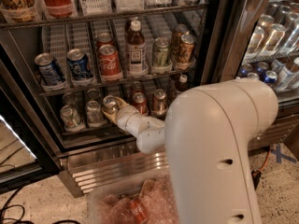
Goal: Pick redbull can from bottom shelf of fridge
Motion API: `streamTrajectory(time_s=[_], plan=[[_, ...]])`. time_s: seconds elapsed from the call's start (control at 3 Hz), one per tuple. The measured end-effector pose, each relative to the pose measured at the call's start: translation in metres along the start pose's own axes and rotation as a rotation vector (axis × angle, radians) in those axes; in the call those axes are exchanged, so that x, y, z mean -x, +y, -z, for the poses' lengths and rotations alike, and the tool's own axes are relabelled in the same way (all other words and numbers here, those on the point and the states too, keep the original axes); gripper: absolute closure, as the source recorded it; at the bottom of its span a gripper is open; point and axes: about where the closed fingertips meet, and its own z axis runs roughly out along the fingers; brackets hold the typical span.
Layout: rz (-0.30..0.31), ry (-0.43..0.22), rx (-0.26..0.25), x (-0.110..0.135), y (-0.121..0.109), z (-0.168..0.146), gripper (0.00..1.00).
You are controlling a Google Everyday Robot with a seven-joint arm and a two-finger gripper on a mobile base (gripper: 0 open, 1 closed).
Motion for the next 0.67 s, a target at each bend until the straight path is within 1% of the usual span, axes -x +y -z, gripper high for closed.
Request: streamTrajectory(time_s=[0.33,0.67], plan=[[0.043,-0.041,0.016,0.025,0.008,0.015,1.0],[0.067,-0.029,0.038,0.032,0.014,0.028,1.0]])
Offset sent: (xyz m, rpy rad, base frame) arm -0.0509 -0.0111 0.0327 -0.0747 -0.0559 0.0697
